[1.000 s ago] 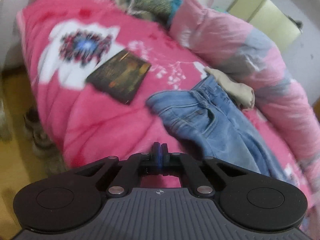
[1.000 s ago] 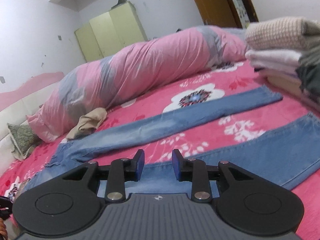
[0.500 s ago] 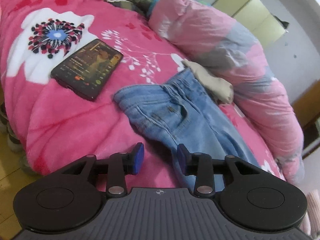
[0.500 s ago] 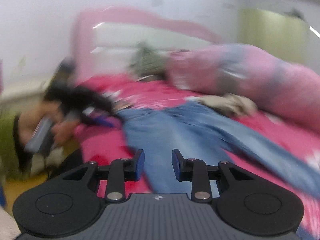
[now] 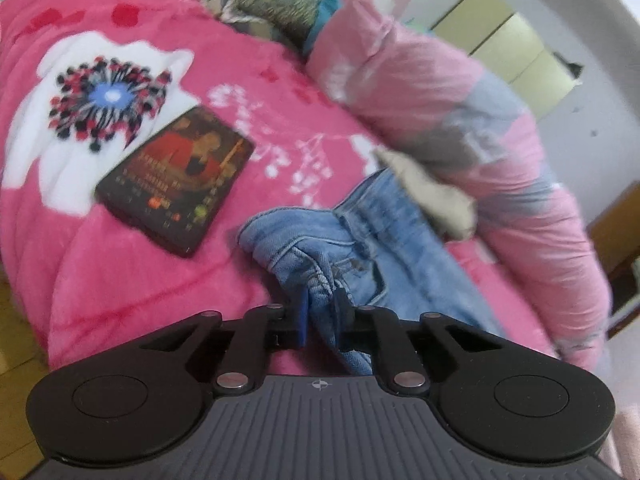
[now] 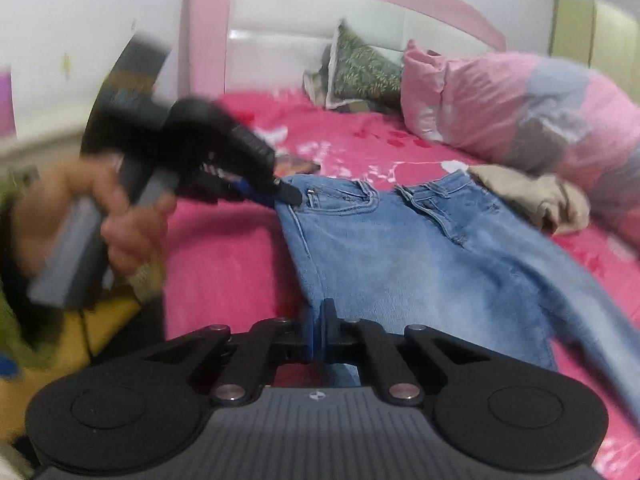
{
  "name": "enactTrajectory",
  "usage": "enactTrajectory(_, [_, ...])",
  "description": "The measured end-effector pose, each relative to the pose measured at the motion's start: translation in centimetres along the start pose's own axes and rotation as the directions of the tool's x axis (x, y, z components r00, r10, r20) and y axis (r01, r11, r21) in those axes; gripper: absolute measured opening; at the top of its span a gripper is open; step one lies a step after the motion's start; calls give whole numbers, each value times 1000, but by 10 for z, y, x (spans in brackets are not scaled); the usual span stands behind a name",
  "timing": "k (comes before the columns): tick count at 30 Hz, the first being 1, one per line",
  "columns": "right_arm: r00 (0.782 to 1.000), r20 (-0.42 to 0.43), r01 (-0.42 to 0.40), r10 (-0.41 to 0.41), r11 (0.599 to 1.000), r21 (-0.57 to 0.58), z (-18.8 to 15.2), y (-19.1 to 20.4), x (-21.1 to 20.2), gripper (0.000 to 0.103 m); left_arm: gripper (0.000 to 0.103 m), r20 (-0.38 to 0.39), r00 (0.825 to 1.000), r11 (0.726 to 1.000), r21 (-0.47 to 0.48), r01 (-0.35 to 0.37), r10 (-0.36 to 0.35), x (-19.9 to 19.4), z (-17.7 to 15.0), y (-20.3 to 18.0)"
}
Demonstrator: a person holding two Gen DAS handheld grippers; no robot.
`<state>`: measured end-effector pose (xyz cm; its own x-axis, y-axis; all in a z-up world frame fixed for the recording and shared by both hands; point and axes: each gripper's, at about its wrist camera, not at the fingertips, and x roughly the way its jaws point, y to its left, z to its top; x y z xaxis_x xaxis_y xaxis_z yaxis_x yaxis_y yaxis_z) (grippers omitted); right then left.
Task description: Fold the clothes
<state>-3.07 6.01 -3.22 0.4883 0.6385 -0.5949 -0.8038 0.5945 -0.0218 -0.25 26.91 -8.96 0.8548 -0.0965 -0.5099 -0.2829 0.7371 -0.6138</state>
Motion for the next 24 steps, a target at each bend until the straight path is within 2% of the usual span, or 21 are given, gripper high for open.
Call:
enactTrajectory(2, [997, -40, -57, 60, 996, 69, -4, -12, 10, 3, 10, -13, 1000, 999, 38, -23, 23, 5, -3, 1])
enactTrajectory(5, [994, -99, -37, 41, 999, 37, -16, -1, 28, 7, 12, -50, 998, 998, 39, -46, 48, 16, -10, 12])
enactTrajectory(8, [997, -74, 19, -24, 997, -70, -16, 18, 20, 13, 13, -45, 999, 999, 40, -24, 26, 12, -9, 15])
enactTrajectory(9, [999, -44, 14, -17, 998, -63, -13, 18, 12, 19, 15, -41, 999, 999, 46, -22, 24, 11, -9, 15])
enactTrajectory(11, [1000, 16, 3, -2, 999, -49, -6, 18, -4, 19, 16, -32, 999, 998, 61, -19, 21, 9, -10, 14])
enactTrajectory(13, [996, 90, 3, -5, 1000, 18, 0, 9, -22, 19, 16, -22, 1000, 997, 77, -17, 18, 6, -11, 14])
enactTrajectory(14, [993, 108, 31, -38, 997, 70, 2, -1, -28, 19, 16, -18, 1000, 996, 85, -15, 17, 5, -11, 13])
enactTrajectory(17, [985, 75, 139, -155, 973, 183, -5, -31, -29, 20, 18, 5, 999, 993, 112, -34, 33, -3, -12, 9])
enactTrajectory(19, [979, 42, 183, -197, 958, 222, -12, -44, -30, 20, 19, 25, 998, 990, 128, -54, 51, -11, -11, 6])
enactTrajectory(22, [968, 37, 228, -248, 930, 289, -20, -73, -46, 19, 21, 94, 991, 981, 159, -107, 93, -30, -14, 4])
enactTrajectory(24, [965, 3, 242, -260, 903, 356, -26, -105, -51, 20, 22, 132, 987, 977, 185, -111, 87, -39, -17, -1])
